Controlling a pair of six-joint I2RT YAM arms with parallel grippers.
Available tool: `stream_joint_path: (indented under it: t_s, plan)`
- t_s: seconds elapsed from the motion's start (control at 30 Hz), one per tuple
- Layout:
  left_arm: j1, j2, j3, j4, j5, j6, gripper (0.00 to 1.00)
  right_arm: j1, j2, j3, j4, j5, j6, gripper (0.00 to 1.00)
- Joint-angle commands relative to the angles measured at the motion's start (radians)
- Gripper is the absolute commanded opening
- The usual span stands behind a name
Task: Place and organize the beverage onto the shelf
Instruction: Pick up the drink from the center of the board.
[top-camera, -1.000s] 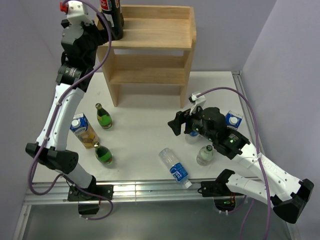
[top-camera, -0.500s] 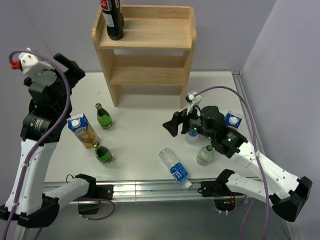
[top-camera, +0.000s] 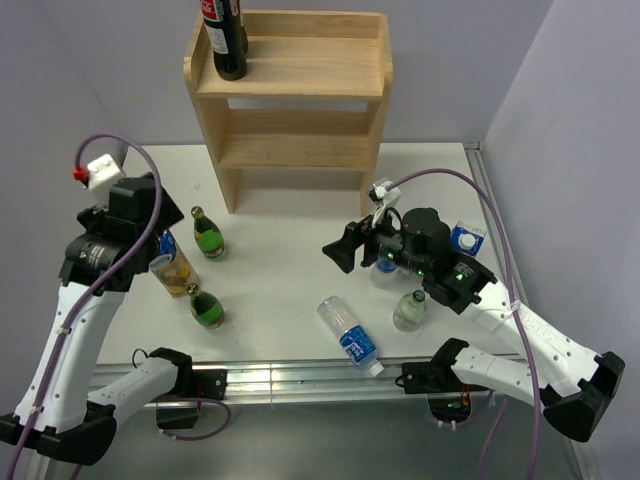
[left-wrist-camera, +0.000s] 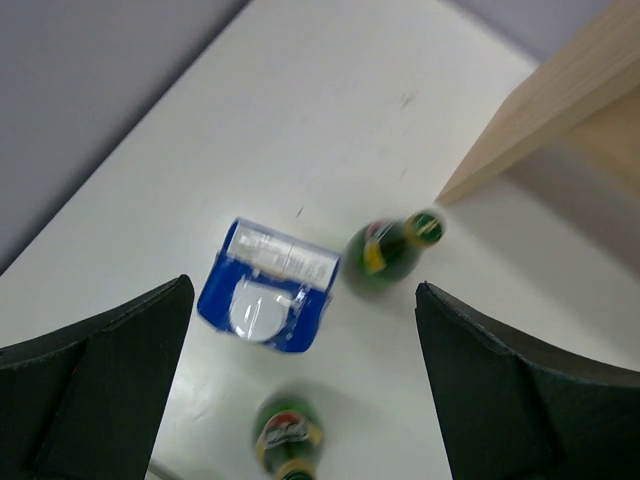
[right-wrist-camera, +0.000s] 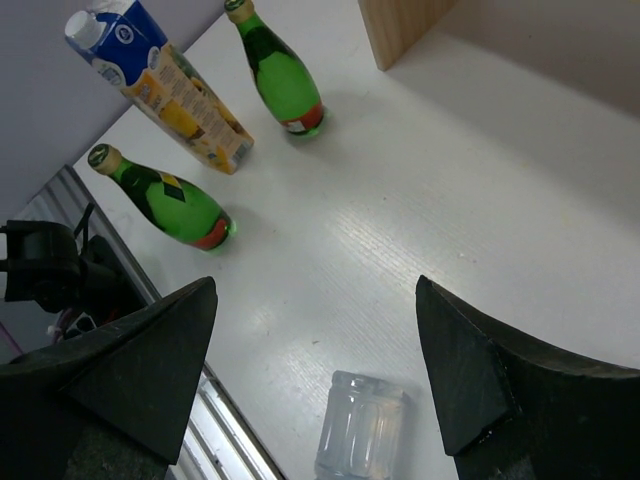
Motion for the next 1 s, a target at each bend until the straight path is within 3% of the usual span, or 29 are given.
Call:
stream_joint_path:
  t_s: [0.0,0.17,0.4,0.6,0.97]
  plan:
    - [0.002,-0.031,-0.093,-0.08,0.067,0.027,1.0,-0.006,-0.008,0.05,0.012,-0.024,-0.014,0.87]
    - [0.004,-0.093,-0.188,-0.044,0.109,0.062,1.0,-0.006,-0.014,0.046,0.012,-0.046,0.001,0.87]
    - [0.002,-0.079,-0.199,-0.031,0.029,0.065,1.0,-0.005,-0.034,0.024,0.015,-0.061,0.012,0.87]
    - [0.011,-0.048,-0.218,0.057,0.078,0.136,1.0,-0.005,-0.051,0.016,0.018,-0.075,0.013,0.87]
    - [0.102,-0.002,-0.262,0.125,0.118,0.166,0.99,-0.005,-0.126,-0.017,-0.004,-0.078,0.002,0.87]
